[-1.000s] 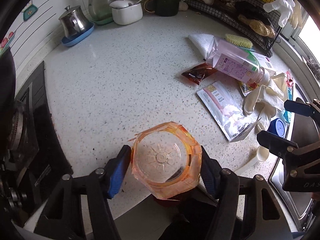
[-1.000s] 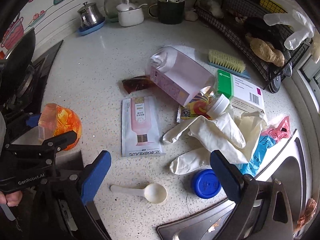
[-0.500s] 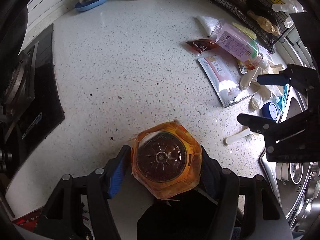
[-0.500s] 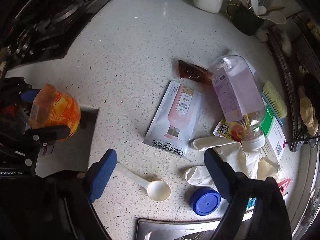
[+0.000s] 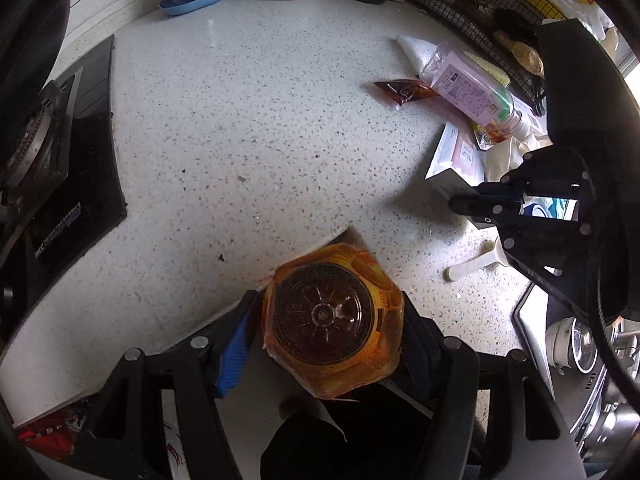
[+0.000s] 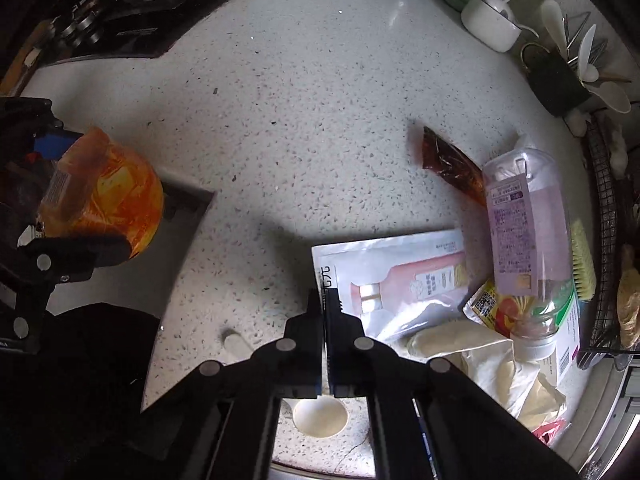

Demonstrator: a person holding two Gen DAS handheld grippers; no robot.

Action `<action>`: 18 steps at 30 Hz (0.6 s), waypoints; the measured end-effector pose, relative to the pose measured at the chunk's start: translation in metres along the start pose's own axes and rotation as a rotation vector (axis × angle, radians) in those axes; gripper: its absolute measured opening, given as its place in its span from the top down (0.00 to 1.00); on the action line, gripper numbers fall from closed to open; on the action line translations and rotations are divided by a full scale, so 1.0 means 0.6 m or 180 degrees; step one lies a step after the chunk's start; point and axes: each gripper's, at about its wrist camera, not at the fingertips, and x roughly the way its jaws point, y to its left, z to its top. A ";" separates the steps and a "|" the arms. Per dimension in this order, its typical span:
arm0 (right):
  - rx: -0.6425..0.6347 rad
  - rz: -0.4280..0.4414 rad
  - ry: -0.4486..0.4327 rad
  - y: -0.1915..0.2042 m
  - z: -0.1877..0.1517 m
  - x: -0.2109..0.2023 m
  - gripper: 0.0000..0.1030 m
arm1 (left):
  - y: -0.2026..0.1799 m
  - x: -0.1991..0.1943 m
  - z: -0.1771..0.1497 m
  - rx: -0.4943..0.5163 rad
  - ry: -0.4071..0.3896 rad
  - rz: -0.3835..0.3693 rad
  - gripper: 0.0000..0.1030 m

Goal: Collect trash
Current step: 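Lift the orange cup with the left tool and carry it down toward the red bin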

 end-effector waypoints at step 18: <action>0.0192 -0.0308 -0.0932 0.129 0.002 -0.241 1.00 | 0.111 -0.216 -0.108 -0.0026 -0.0779 0.0044 0.38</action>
